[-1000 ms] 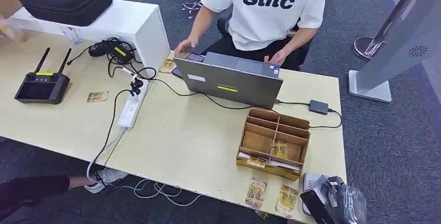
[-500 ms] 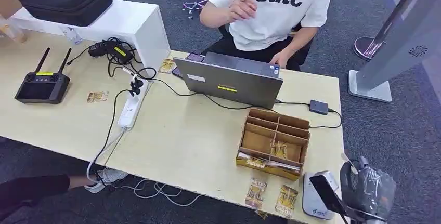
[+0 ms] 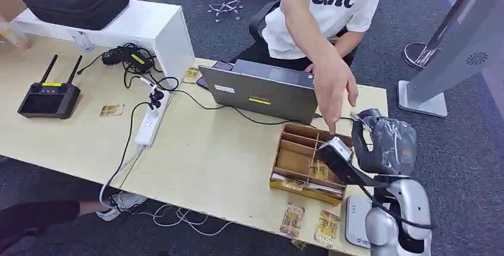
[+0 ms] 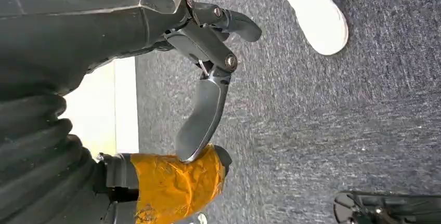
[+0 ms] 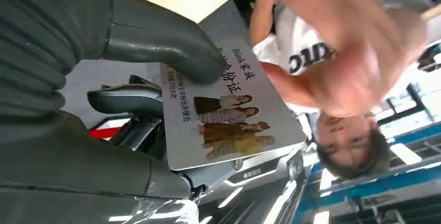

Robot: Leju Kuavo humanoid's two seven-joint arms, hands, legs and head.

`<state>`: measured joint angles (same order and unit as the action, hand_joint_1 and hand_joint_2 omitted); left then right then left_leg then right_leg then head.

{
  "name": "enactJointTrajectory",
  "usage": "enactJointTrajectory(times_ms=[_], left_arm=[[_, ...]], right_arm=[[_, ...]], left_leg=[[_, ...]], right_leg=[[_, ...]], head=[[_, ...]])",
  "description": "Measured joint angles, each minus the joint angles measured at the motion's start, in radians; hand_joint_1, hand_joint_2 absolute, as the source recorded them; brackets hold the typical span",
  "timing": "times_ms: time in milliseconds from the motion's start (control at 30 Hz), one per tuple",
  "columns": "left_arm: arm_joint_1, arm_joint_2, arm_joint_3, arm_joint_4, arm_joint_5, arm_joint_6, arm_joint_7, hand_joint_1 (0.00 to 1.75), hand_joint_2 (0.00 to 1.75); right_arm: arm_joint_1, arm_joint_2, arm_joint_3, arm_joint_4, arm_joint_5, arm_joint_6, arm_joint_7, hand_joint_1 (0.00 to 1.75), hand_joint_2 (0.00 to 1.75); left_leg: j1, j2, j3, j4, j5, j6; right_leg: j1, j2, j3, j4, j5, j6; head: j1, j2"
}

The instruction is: Pass the card to the sensor for recognition and then transmit it.

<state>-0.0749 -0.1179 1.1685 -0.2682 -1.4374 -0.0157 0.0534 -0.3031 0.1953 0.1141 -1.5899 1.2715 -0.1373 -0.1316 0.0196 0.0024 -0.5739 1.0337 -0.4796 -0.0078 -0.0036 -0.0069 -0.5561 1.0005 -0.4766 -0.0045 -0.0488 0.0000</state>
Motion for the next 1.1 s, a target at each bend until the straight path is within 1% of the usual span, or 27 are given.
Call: enactJointTrajectory(times_ms=[100,167,200,233,267,333,467,533,667,767,867,933,1100], left_arm=[[-0.004,0.005,-0.012,0.000,-0.012,-0.006,0.000,0.00,1.75],[-0.004,0.008,-0.016,0.000,-0.018,-0.006,0.000,0.00,1.75],[-0.005,0.009,-0.018,0.000,-0.018,-0.007,0.000,0.00,1.75],[-0.006,0.009,-0.019,0.000,-0.019,-0.008,0.000,0.00,1.75],[-0.007,0.010,-0.021,0.000,-0.020,-0.008,0.000,0.00,1.75],[-0.006,0.010,-0.022,0.000,-0.023,-0.011,0.000,0.00,1.75],[-0.010,0.012,-0.023,0.000,-0.024,-0.011,0.000,0.00,1.75],[-0.009,0.012,-0.023,0.000,-0.018,-0.008,0.000,0.00,1.75],[-0.009,0.012,-0.022,0.000,-0.013,-0.007,0.000,0.00,1.75],[-0.008,0.012,-0.022,0.000,0.002,0.002,0.008,0.00,1.75],[-0.005,0.011,-0.020,0.000,0.013,0.007,0.008,0.00,1.75],[-0.003,0.011,-0.020,0.000,0.014,0.008,0.008,0.00,1.75],[-0.002,0.011,-0.018,0.000,0.022,0.011,0.008,0.00,1.75]], right_arm=[[-0.091,0.016,0.027,0.082,-0.006,0.019,0.025,1.75,1.75],[-0.136,0.028,0.037,0.122,-0.009,0.022,0.030,1.75,1.75],[-0.151,0.033,0.040,0.136,-0.010,0.023,0.031,1.71,1.75],[-0.164,0.037,0.043,0.149,-0.012,0.025,0.032,0.45,1.75],[-0.176,0.042,0.046,0.160,-0.014,0.027,0.032,0.00,1.75],[-0.196,0.052,0.056,0.180,-0.014,0.034,0.030,0.00,1.75],[-0.210,0.061,0.092,0.205,-0.038,0.046,0.005,0.00,1.75],[-0.201,0.061,0.117,0.207,-0.074,0.046,-0.021,0.00,1.75],[-0.165,0.054,0.156,0.197,-0.106,0.043,-0.046,0.00,1.75],[-0.124,0.026,0.185,0.159,-0.141,0.038,-0.078,0.00,1.75],[-0.068,-0.015,0.206,0.111,-0.177,0.031,-0.104,0.00,1.75],[-0.042,-0.035,0.214,0.090,-0.184,0.029,-0.110,0.00,1.75],[-0.007,-0.066,0.225,0.053,-0.208,0.024,-0.117,0.00,1.75]], left_leg=[[0.000,0.000,0.000,0.000,0.001,0.000],[0.000,0.000,0.000,0.000,0.001,0.000],[0.000,0.001,0.000,0.000,0.001,0.000],[0.000,0.000,0.000,0.000,0.001,0.000],[0.000,-0.001,-0.001,0.000,0.001,0.000],[0.000,-0.002,-0.001,0.000,0.001,0.000],[0.000,-0.001,-0.002,0.000,0.001,0.000],[0.000,-0.001,-0.002,0.000,0.001,0.000],[0.000,-0.001,-0.003,0.000,0.001,0.000],[0.000,-0.001,-0.003,0.000,0.001,0.000],[0.000,-0.001,-0.004,0.000,0.001,0.000],[0.000,-0.001,-0.004,0.000,0.001,0.000],[0.000,-0.001,-0.004,0.000,0.001,-0.001]], right_leg=[[0.000,0.000,-0.001,0.000,0.001,0.000],[0.000,0.001,-0.001,0.000,0.001,-0.001],[0.000,0.001,-0.002,0.000,0.001,-0.001],[0.000,0.000,-0.002,0.000,0.001,-0.001],[0.000,0.000,-0.002,0.000,0.001,-0.001],[0.000,-0.001,-0.002,0.001,0.001,-0.001],[0.000,-0.001,-0.003,0.001,0.001,-0.001],[0.000,-0.001,-0.003,0.001,0.001,-0.001],[0.000,-0.001,-0.004,0.000,0.001,-0.001],[0.000,-0.001,-0.005,0.000,0.001,-0.001],[0.000,-0.001,-0.005,0.000,0.001,-0.001],[0.000,-0.001,-0.005,0.000,0.001,-0.001],[0.000,-0.001,-0.006,0.000,0.001,-0.001]], head=[[0.000,0.000],[0.000,0.000],[0.000,0.000],[0.000,0.000],[0.000,0.000],[0.000,0.000],[0.000,0.000],[0.000,0.000],[0.000,0.000],[0.000,0.000],[0.000,0.000],[0.000,0.000],[0.000,0.000]])
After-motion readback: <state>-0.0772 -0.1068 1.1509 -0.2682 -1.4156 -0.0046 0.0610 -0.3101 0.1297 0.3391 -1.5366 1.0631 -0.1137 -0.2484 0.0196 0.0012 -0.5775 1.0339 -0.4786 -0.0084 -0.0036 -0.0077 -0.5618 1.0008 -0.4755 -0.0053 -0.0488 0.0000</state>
